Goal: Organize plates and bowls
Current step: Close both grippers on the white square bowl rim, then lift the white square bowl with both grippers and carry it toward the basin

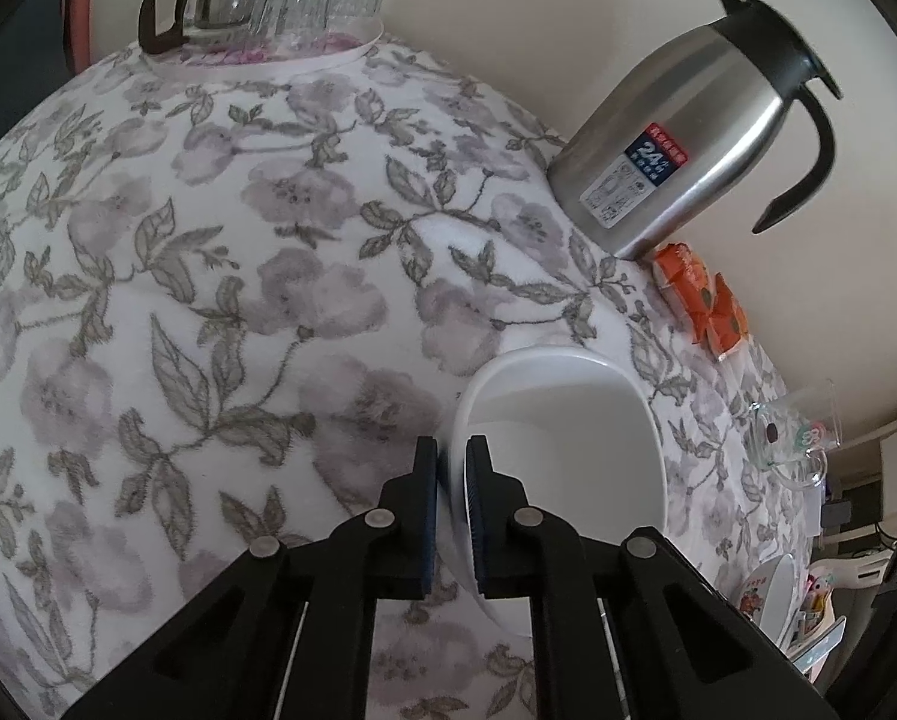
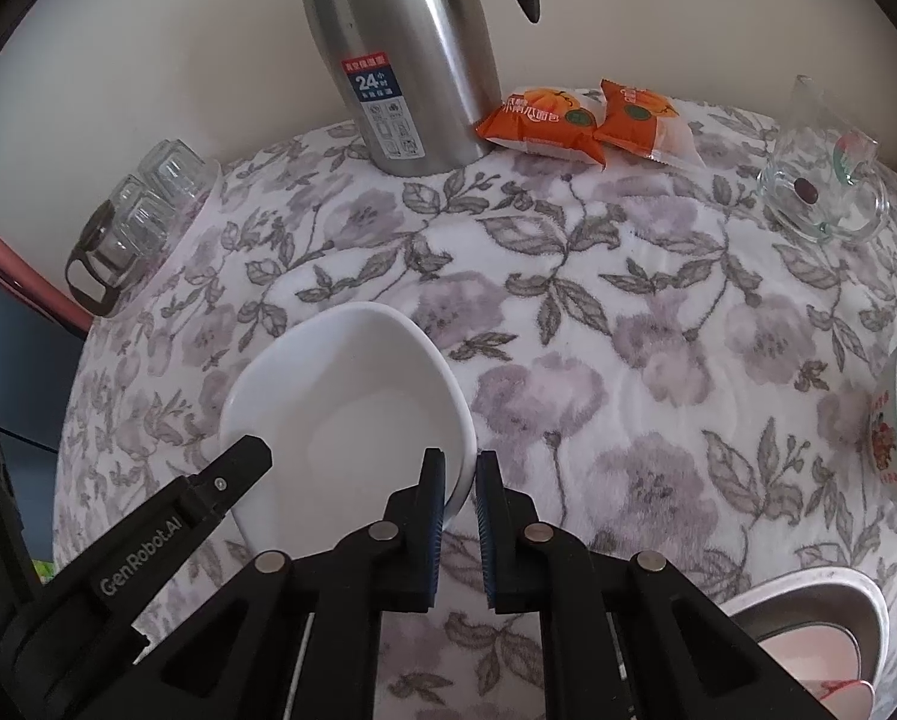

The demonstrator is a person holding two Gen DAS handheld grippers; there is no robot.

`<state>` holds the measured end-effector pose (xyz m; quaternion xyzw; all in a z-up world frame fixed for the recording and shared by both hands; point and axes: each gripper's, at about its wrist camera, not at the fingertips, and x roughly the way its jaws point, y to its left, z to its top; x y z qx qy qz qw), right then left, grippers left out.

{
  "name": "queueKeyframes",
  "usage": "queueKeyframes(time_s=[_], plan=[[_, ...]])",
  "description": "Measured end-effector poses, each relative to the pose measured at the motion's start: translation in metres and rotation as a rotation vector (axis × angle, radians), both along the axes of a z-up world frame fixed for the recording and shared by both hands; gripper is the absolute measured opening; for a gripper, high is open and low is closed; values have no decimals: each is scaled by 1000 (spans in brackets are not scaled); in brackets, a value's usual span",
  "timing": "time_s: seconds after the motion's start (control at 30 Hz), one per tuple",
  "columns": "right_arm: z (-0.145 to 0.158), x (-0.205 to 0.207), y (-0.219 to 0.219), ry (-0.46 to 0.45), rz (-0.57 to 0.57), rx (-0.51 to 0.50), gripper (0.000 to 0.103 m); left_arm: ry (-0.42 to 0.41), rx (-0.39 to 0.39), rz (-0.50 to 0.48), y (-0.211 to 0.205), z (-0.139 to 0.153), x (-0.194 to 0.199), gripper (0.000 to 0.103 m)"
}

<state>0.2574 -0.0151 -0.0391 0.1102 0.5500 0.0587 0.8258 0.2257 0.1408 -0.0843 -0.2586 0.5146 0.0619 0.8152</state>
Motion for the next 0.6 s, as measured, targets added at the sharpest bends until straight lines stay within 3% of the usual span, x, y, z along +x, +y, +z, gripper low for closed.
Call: queueKeyframes(time_s=[0.6], plan=[[63, -47, -32, -87, -9, 42, 12, -111, -7, -82, -23, 72, -35, 9]])
